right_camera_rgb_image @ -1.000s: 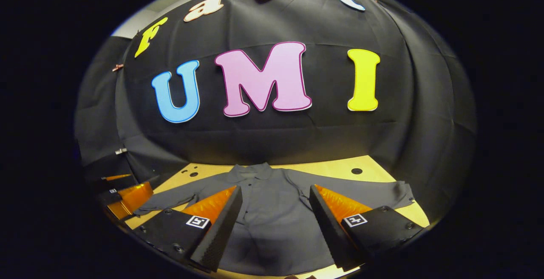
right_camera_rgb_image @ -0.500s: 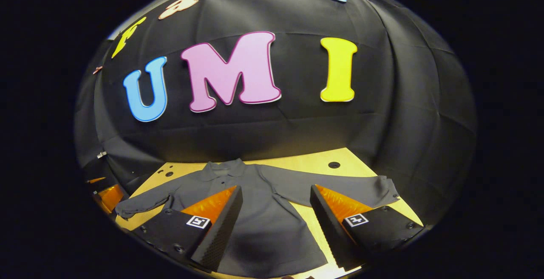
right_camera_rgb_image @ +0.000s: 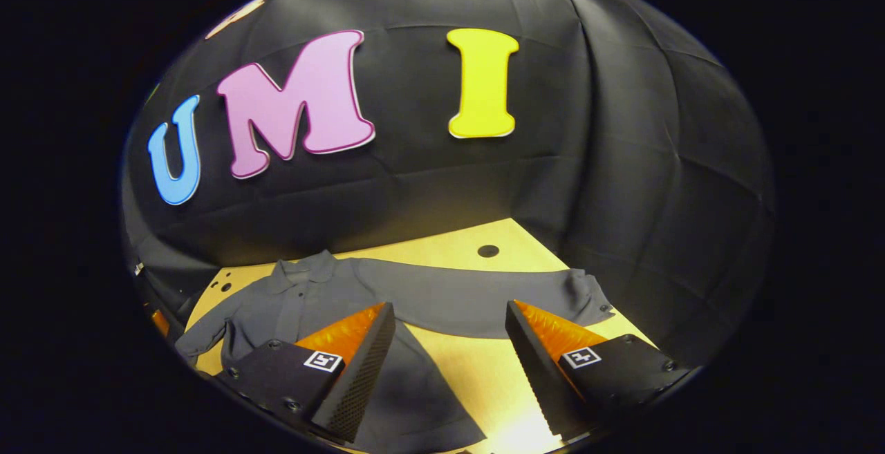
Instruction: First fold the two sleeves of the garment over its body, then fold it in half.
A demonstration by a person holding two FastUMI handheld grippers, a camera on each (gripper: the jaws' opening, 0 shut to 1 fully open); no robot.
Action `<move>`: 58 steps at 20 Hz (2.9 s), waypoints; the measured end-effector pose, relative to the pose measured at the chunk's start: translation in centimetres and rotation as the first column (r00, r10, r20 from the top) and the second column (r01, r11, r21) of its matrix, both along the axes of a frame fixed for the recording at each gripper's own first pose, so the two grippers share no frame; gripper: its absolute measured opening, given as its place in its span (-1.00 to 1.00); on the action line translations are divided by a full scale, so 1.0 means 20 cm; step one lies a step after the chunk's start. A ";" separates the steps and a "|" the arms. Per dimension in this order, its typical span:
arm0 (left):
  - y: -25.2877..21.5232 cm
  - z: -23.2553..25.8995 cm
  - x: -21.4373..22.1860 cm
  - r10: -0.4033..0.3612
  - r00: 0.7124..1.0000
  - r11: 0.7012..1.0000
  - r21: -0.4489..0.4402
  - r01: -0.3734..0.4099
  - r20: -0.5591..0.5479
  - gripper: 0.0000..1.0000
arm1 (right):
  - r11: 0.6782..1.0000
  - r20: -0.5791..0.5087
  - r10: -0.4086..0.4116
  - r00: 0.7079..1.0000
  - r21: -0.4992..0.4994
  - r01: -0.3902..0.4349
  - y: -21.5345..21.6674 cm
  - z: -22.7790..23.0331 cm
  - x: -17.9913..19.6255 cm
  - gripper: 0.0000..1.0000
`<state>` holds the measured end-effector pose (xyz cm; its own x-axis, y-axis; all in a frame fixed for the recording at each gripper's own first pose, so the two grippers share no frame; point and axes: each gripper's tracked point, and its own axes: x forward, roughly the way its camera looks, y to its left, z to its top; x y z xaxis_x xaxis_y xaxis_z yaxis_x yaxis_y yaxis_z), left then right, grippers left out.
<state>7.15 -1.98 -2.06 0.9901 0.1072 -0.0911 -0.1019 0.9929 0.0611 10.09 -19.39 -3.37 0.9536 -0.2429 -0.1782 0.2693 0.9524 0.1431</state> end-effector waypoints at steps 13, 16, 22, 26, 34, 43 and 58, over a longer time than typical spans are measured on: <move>-0.08 -0.13 0.15 0.083 0.989 0.995 -0.046 -0.089 -0.124 0.92 | 0.925 -0.093 -0.352 0.931 0.120 0.362 -0.90 -0.26 0.14 0.97; -0.11 -0.15 0.18 0.086 0.986 0.995 -0.043 -0.093 -0.142 0.92 | 0.897 -0.146 -0.399 0.905 0.141 0.419 -1.05 -0.37 0.18 0.98; -0.16 -0.25 0.17 0.094 0.973 0.993 -0.050 -0.107 -0.212 0.92 | 0.899 -0.254 -0.393 0.883 0.097 0.428 -1.25 -0.57 0.34 0.97; -0.19 -0.29 0.16 0.088 0.967 0.993 -0.053 -0.103 -0.239 0.92 | 0.880 -0.285 -0.385 0.878 0.174 0.443 -1.33 -0.66 0.41 0.99; -0.26 -0.38 0.20 0.076 0.953 0.995 -0.033 -0.089 -0.294 0.92 | 0.885 -0.378 -0.355 0.855 0.159 0.437 -1.34 -0.75 0.42 0.98; -0.30 -0.46 0.24 0.049 0.944 0.998 -0.024 -0.060 -0.326 0.92 | 0.894 -0.382 -0.345 0.857 0.144 0.424 -1.31 -0.76 0.42 0.11; 0.08 -0.49 0.07 0.132 0.941 0.979 -0.109 -0.174 -0.313 0.89 | 0.959 -0.247 -0.188 0.951 0.165 0.232 -1.06 -0.39 0.41 -0.89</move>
